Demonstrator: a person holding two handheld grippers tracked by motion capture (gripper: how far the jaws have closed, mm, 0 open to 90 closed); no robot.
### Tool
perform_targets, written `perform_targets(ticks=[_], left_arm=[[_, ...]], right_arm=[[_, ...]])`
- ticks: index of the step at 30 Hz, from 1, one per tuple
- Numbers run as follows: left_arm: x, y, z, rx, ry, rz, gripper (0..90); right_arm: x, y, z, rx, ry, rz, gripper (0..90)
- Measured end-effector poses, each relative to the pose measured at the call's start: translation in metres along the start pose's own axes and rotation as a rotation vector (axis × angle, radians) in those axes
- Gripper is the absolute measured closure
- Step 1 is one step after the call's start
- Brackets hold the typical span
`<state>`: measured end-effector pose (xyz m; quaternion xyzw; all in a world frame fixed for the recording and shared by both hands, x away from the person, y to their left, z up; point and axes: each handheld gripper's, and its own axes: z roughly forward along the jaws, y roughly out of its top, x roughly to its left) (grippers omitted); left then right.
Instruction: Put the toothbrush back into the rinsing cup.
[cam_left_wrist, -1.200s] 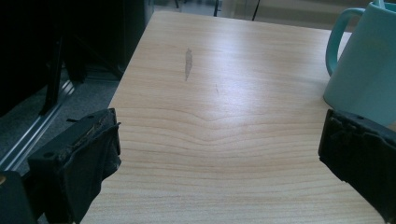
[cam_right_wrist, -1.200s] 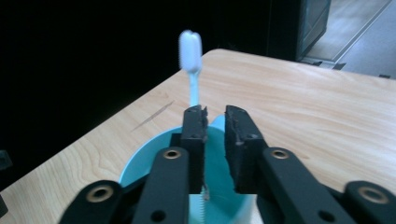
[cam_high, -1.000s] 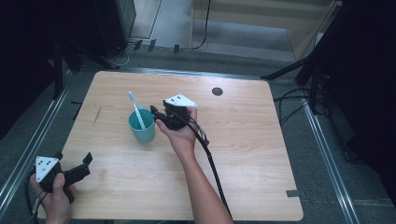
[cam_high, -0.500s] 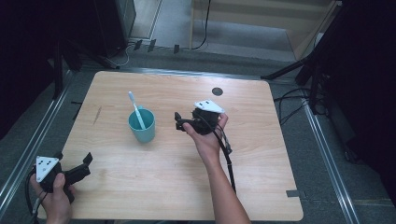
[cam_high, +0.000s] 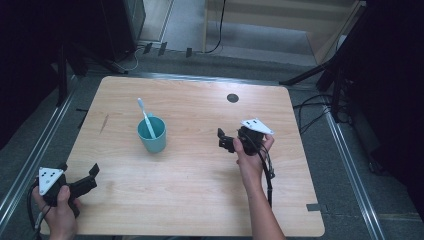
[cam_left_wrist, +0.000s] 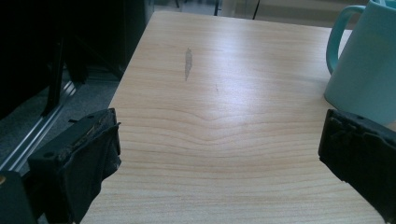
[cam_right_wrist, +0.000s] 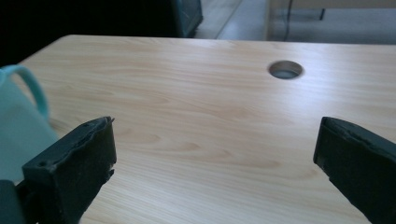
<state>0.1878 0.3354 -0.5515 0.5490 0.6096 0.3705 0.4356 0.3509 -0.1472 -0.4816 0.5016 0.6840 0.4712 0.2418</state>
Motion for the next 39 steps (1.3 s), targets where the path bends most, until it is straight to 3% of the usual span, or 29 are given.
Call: perform_targets(ticks=[4, 19, 24, 30, 35, 39], left_arm=[[0.0, 0.0, 0.0, 0.0, 0.002, 0.003, 0.0], [-0.001, 0.0, 0.0, 0.0, 0.003, 0.011, 0.0], [-0.002, 0.0, 0.0, 0.003, 0.006, 0.026, 0.0], [-0.003, 0.0, 0.0, 0.003, 0.008, 0.027, 0.0], [-0.003, 0.0, 0.0, 0.003, 0.007, 0.026, 0.0], [-0.002, 0.0, 0.0, 0.006, 0.004, 0.025, 0.0]], right_arm=[[-0.022, -0.011, -0.011, 0.001, -0.067, -0.003, 0.0], [-0.097, -0.06, -0.054, 0.049, -0.197, 0.055, 0.0], [-0.115, -0.078, -0.071, 0.047, -0.245, 0.05, 0.0], [-0.131, -0.091, -0.091, 0.033, -0.249, 0.085, 0.0], [-0.139, -0.1, -0.108, 0.045, -0.294, 0.052, 0.0], [-0.147, -0.105, -0.121, -0.005, -0.303, 0.114, 0.0]])
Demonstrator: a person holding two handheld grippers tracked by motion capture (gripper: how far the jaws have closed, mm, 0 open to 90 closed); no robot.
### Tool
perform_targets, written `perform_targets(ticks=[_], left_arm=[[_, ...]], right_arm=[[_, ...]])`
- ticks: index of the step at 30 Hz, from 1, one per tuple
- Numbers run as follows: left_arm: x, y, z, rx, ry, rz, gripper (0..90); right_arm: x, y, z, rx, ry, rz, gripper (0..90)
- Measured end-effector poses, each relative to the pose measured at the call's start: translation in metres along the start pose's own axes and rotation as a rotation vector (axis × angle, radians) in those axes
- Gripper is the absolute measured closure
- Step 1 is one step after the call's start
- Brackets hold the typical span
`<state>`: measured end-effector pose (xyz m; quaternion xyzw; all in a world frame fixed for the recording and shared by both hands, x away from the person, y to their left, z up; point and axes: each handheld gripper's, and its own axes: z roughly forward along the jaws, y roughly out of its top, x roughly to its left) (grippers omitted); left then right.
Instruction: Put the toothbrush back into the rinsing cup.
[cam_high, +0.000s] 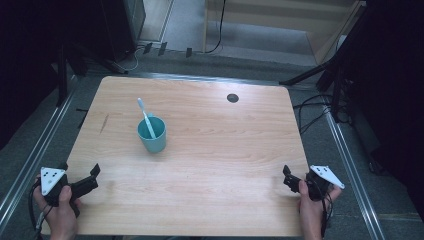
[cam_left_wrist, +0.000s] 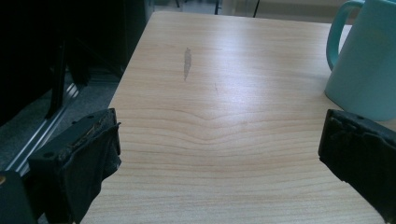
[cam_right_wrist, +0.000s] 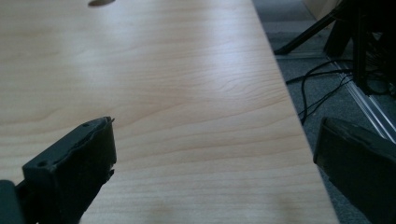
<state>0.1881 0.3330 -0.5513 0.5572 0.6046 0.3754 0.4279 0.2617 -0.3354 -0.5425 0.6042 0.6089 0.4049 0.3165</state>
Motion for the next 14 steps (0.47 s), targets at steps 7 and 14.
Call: perform_targets(ticks=[7, 14], left_arm=[[0.0005, 0.0008, 0.0017, 0.008, 0.004, -0.011, 0.0], [0.0012, 0.0014, 0.0031, 0.015, 0.006, -0.02, 0.0]], right_arm=[[0.0004, -0.0009, 0.0023, -0.021, -0.02, 0.032, 0.0], [0.003, -0.0007, 0.0048, -0.008, -0.016, 0.008, 0.0]])
